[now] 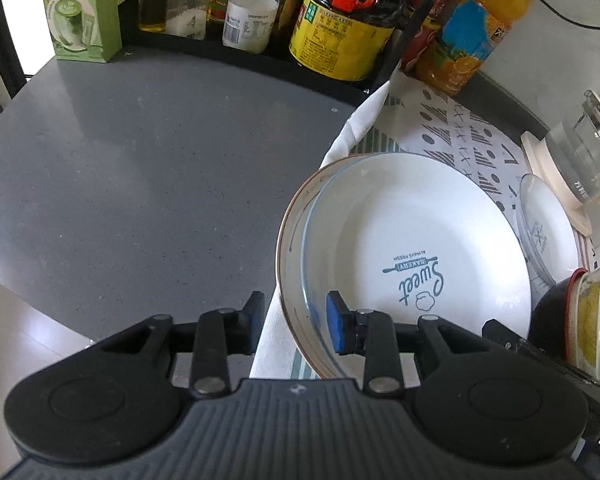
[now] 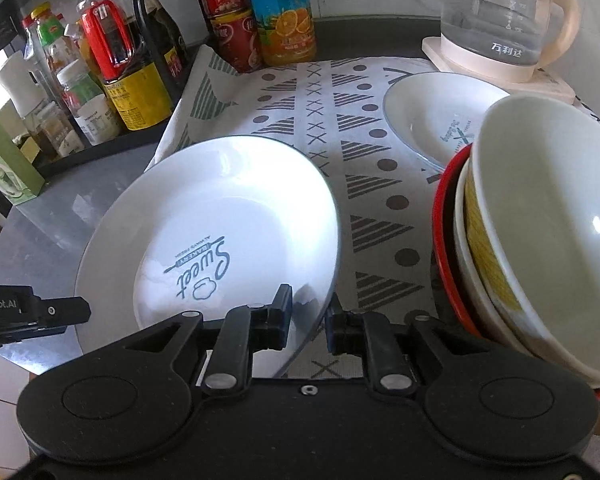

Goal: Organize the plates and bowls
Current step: 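Lower the 'Sweet' plate onto the brown-rimmed plate and open both grippers, then move both grippers to the 'BAKERY' plate by the kettle and grasp its rim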

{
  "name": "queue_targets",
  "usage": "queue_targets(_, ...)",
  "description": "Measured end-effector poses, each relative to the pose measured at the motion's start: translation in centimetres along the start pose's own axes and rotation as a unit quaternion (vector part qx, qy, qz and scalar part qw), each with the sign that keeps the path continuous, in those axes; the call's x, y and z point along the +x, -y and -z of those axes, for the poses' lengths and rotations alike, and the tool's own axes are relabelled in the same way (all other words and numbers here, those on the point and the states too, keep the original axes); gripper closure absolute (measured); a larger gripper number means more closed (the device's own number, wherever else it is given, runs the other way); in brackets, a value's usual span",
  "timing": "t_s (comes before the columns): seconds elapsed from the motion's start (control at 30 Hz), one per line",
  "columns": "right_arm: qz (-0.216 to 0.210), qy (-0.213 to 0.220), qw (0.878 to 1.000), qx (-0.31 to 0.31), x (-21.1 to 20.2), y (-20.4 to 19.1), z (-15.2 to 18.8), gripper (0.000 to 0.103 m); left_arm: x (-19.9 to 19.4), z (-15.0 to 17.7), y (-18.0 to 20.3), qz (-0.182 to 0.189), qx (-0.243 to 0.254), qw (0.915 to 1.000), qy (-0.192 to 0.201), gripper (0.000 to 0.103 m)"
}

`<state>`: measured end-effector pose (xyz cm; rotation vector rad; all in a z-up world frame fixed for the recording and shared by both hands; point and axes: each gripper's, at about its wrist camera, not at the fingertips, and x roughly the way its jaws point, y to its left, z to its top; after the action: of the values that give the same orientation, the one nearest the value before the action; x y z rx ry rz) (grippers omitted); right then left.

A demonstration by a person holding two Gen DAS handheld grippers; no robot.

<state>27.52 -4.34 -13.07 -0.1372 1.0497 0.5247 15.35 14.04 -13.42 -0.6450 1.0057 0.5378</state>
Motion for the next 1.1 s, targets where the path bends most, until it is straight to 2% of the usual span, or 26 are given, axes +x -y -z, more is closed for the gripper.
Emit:
queue_targets(0.4, 0.005, -0.03, 0.999, -0.017, 1.0, -0.8, -0.7, 0.083, 0.5, -1.6, -0.5, -0.015, -0.006, 0.9998, -0.012, 0.071)
queue_targets(0.53, -0.007, -0.019, 1.0, -0.021, -0.7, -0.8, -1.7, 0.07, -0.3, -2.9, 0.0, -0.008, 0.0, 0.9999, -0.008, 0.069)
queue_targets(0.77, -0.022, 0.02, 1.0, -0.001, -2.7, -0.3, -4.1, 0.057, -2.0, -5.4, 1.7, 0.001, 0.021, 0.9996, 0.018, 0.044)
queue_targets(0.8, -0.021, 0.025, 0.999, 0.001, -3.0, -0.3, -4.5, 0.053, -2.2, -5.8, 2.0, 0.0, 0.024, 0.9995, 0.02, 0.04)
queue_targets(0.93, -0.018, 0.048, 0.999, 0.011, -3.8, -0.1, -6.2, 0.038, -2.7, -7.2, 3.2, 0.003, 0.037, 0.9989, 0.028, 0.034)
queue_targets(1.0, -0.016, 0.056, 0.998, 0.017, -4.0, 0.1, -6.9, 0.034, -2.8, -7.8, 4.0, 0.008, 0.044, 0.9986, 0.029, 0.024)
queue_targets(1.1, -0.01, 0.07, 0.997, 0.026, -4.5, 0.5, -7.9, 0.018, -3.1, -8.7, 5.1, 0.012, 0.059, 0.9973, 0.042, 0.017)
